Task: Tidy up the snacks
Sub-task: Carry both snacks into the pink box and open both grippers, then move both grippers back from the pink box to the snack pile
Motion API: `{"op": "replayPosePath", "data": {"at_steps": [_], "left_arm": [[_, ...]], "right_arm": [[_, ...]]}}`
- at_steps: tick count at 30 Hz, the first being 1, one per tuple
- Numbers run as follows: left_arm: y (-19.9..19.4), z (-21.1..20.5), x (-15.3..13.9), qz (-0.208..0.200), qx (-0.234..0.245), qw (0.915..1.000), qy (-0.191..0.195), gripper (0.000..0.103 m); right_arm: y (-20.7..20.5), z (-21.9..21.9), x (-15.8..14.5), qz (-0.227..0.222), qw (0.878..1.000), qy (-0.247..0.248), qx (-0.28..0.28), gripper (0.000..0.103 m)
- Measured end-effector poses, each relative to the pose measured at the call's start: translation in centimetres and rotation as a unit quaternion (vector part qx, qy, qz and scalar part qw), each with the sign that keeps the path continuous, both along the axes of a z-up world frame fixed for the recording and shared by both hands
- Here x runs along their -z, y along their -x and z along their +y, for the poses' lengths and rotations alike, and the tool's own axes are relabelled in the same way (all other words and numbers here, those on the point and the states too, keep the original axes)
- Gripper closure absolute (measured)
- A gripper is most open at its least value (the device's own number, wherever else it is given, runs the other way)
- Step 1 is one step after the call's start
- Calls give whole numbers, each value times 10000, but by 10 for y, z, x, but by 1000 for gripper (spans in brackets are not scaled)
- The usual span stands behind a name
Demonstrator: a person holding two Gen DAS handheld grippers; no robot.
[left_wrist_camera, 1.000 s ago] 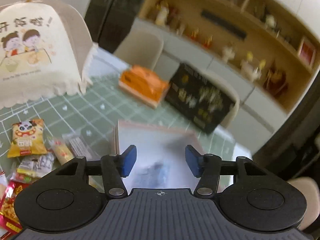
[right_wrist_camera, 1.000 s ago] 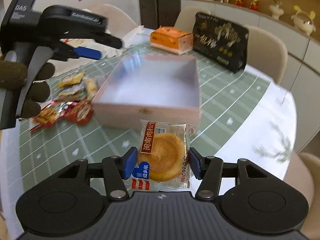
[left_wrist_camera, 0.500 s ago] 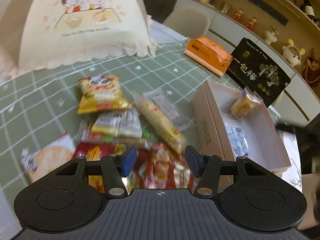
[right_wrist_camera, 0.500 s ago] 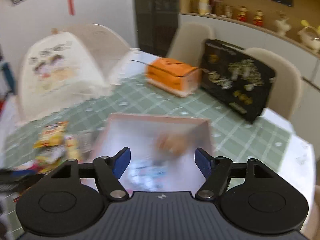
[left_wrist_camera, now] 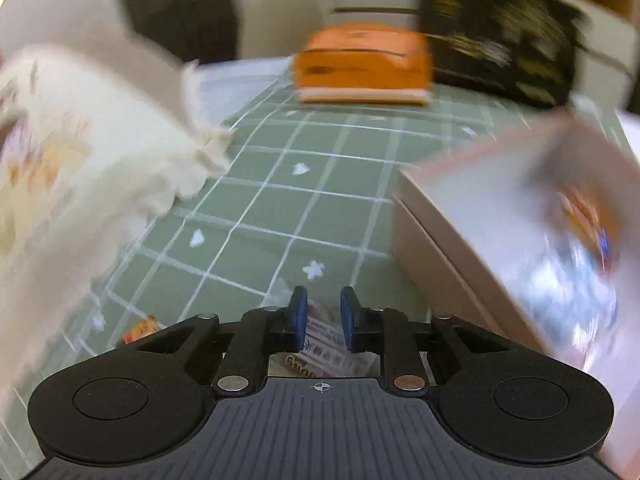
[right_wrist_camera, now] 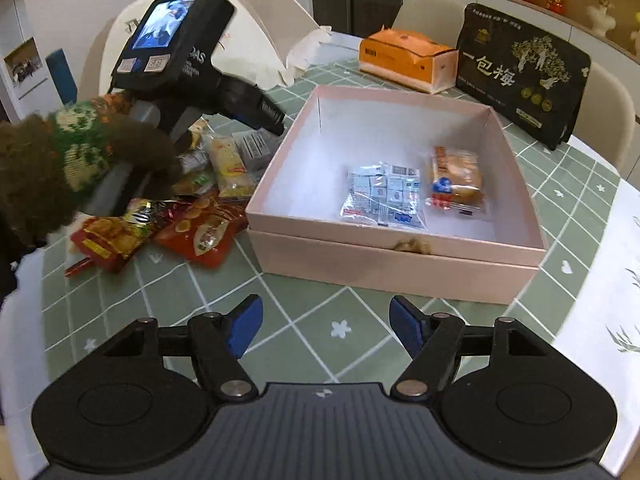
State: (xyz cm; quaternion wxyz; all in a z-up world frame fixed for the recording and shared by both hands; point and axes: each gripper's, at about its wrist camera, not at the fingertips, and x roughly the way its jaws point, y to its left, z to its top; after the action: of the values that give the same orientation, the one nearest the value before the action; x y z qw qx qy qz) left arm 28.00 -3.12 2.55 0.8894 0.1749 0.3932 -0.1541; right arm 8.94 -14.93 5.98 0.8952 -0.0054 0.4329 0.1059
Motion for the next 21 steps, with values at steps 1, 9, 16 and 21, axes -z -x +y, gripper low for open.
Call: {"op": "replayPosePath", "data": {"at_steps": [1, 9, 16, 21], "left_arm": [[11, 3, 1, -59, 194, 9998, -61, 81], [90, 74, -6, 260, 604, 9963, 560, 81], [126, 136, -13, 928, -104, 9782, 1852, 81], [141, 163, -20, 1010, -774, 9614, 2441, 81]], "right_arm": [[-4, 3, 3, 12, 10000, -36, 5, 32], [-30, 37, 7, 73, 9988, -393, -291, 31], [-32, 80, 11, 90, 9947, -579, -840, 31], [-35, 122, 25, -126, 9903, 29, -1387, 28]]}}
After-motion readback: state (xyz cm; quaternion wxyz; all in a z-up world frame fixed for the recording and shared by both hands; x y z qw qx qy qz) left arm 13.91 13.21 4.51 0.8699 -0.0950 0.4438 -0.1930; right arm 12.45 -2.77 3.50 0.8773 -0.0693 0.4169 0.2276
